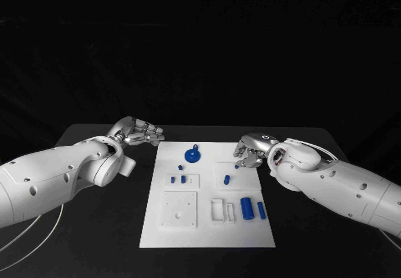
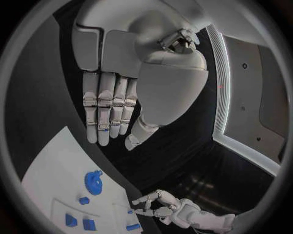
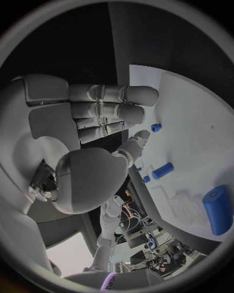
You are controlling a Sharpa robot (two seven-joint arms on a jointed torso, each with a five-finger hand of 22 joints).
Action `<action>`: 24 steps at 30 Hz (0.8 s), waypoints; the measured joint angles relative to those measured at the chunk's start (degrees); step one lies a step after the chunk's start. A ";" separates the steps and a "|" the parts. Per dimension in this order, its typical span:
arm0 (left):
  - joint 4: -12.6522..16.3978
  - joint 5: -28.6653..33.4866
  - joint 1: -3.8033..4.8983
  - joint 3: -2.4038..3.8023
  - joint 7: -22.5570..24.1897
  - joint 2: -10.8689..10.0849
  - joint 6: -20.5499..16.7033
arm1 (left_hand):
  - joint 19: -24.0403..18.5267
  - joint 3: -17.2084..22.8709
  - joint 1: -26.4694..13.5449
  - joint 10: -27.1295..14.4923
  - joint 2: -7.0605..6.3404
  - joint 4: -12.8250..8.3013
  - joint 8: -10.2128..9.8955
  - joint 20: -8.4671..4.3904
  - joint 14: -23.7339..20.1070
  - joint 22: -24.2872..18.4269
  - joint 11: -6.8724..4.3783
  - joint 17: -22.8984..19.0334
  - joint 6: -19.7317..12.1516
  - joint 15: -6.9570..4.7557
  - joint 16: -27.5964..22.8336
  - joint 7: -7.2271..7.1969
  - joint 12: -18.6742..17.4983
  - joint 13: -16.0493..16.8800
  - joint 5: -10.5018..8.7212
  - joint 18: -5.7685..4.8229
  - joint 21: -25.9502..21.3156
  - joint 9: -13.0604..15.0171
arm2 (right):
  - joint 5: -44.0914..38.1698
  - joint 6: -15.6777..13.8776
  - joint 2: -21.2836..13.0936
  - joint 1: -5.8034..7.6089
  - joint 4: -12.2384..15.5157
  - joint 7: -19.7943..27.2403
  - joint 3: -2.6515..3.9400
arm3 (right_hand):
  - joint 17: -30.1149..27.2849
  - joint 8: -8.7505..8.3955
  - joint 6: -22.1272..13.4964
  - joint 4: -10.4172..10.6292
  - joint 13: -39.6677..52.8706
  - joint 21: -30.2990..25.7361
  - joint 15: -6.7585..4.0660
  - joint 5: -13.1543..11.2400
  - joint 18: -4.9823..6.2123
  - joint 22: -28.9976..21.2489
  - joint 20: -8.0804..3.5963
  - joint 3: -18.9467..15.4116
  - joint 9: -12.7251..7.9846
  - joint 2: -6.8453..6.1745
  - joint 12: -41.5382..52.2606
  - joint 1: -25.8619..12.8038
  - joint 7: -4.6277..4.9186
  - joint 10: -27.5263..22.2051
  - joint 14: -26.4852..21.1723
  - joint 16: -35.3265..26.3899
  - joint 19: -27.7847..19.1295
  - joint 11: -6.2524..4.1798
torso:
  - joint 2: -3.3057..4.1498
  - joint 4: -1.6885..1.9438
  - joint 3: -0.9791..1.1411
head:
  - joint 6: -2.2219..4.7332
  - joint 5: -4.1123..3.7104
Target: Assemble the parts on the task board
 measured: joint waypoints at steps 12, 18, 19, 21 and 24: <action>0.32 2.63 0.02 -0.01 1.02 -0.48 0.04 | 0.75 -0.17 0.30 0.00 0.30 0.17 0.00 0.09 0.00 -5.61 0.00 0.00 0.00 0.00 0.00 0.00 0.00 0.00 0.00 0.00 0.00 -0.01 | -3.11 1.82 -0.13 -0.56 1.68 -1.30 -0.35 | -0.33 0.00 0.53 0.92 0.00 0.00 0.00 0.27 -0.02 2.38 0.00 1.41 0.00 -0.52 0.00 -0.09 -0.09 0.64 -0.01 1.11 0.00 -0.21 | 0.01 -0.02 -0.01 | -0.40 0.18; 0.33 3.15 0.02 -0.01 1.16 -0.58 0.10 | 0.75 -0.17 0.30 0.01 0.30 0.17 0.00 0.09 0.00 -6.41 0.00 0.01 0.00 0.00 0.00 0.00 0.00 0.00 0.00 0.00 0.00 -0.01 | -3.53 2.78 -0.29 -1.02 1.96 -1.58 -0.43 | -0.50 0.00 0.71 0.85 0.00 -0.40 0.00 0.93 -0.03 3.61 0.00 2.24 0.00 -0.52 0.00 -0.09 -0.26 0.95 -0.01 1.33 0.01 -0.52 | 0.02 -0.05 0.03 | -0.46 0.20; 0.33 3.23 0.02 -0.01 1.18 -0.60 0.12 | 0.75 -0.25 0.45 0.01 0.45 0.10 0.00 0.09 -0.12 -6.46 0.00 0.01 0.00 -0.13 0.00 0.00 0.00 0.00 0.00 0.00 0.00 -0.01 | -3.60 2.96 -0.30 -1.14 1.97 -1.63 -0.46 | -0.52 0.00 0.71 0.81 0.00 -0.63 0.00 0.93 -0.04 4.00 0.00 2.63 0.00 -0.52 0.00 -0.09 -0.26 0.95 -0.01 1.33 0.01 -0.52 | 0.03 -0.05 0.03 | -0.47 0.20; 0.33 3.33 0.02 -0.01 1.19 -0.61 0.15 | 0.75 -0.34 0.53 0.01 0.53 0.01 0.00 0.09 -0.20 -6.50 0.00 0.01 0.00 -0.21 0.00 0.00 0.00 0.00 0.00 0.00 0.00 -0.01 | -3.69 3.12 -0.28 -1.29 1.97 -1.71 -0.48 | -0.52 -0.01 0.84 0.60 0.00 -0.63 0.00 0.68 -0.04 4.35 0.00 3.21 -0.02 -0.52 0.00 -0.09 -0.13 1.09 -0.01 1.33 0.01 -0.38 | 0.03 -0.07 0.04 | -0.49 0.14; 0.34 3.46 0.02 -0.01 1.22 -0.61 0.21 | 0.75 -0.34 0.53 0.01 0.53 0.01 0.00 0.09 -0.20 -6.50 0.00 0.01 0.00 -0.21 0.00 0.00 0.00 0.00 0.00 0.00 0.01 -0.01 | -3.90 3.17 -0.10 -1.34 1.85 -1.83 -0.48 | -0.52 -0.02 1.04 0.34 0.00 -0.86 0.00 -0.19 -0.05 5.09 0.00 4.89 -0.04 -0.52 0.00 -0.09 -0.18 1.40 -0.01 1.64 0.01 -0.56 | 0.04 -0.07 0.07 | -0.52 0.08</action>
